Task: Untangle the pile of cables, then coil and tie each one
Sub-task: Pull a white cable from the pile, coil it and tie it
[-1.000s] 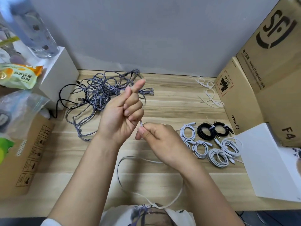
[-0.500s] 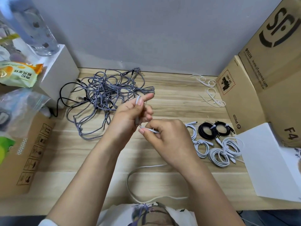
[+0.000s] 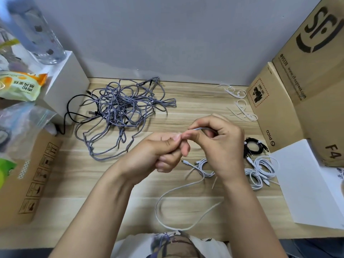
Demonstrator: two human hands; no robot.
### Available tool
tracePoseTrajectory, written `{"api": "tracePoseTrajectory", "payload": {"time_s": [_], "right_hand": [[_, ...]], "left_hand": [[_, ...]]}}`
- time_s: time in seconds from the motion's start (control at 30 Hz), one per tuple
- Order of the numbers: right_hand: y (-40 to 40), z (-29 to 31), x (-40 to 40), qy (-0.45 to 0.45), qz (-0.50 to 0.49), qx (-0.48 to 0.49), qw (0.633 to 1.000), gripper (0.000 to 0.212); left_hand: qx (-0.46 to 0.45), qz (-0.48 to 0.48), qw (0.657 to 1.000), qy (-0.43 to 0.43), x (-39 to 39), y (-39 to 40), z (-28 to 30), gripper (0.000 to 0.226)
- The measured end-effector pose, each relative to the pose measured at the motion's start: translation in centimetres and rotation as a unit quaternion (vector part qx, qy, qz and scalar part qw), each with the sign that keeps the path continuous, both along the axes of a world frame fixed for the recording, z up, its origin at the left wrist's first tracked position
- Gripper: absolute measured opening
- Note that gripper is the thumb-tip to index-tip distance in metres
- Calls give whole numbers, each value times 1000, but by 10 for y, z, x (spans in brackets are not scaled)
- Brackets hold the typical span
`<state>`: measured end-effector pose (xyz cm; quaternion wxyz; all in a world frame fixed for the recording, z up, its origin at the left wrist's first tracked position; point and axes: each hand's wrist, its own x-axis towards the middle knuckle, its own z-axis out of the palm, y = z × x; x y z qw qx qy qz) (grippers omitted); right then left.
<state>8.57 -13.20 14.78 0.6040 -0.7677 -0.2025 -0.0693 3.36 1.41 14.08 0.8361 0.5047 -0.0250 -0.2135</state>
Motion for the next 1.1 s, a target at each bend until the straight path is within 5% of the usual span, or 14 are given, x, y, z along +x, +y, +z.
{"api": "tracePoseTrajectory", "payload": {"time_s": [0.17,0.4,0.6,0.77,0.9,1.1], "right_hand": [[13,-4,-3,81,80,13,993,17],[28,-17,-15,135,123,-88,979,27],[26,-11,-22,113,136,-246,953,28],[21,-5,-24,103,140,-329,928,20],[19,3,-30,98,146,-280,944,26],[13,8,-23,74,73,-196,975,26]], "left_hand": [[-340,-50,938,34,4,-1,2,25],[-365,99,926,21,7,10,21,56],[-150,264,953,-2,12,2,16,40],[25,279,959,-48,13,-9,8,19],[181,244,951,-52,19,0,-3,27],[277,168,945,-38,11,-1,-6,46]]}}
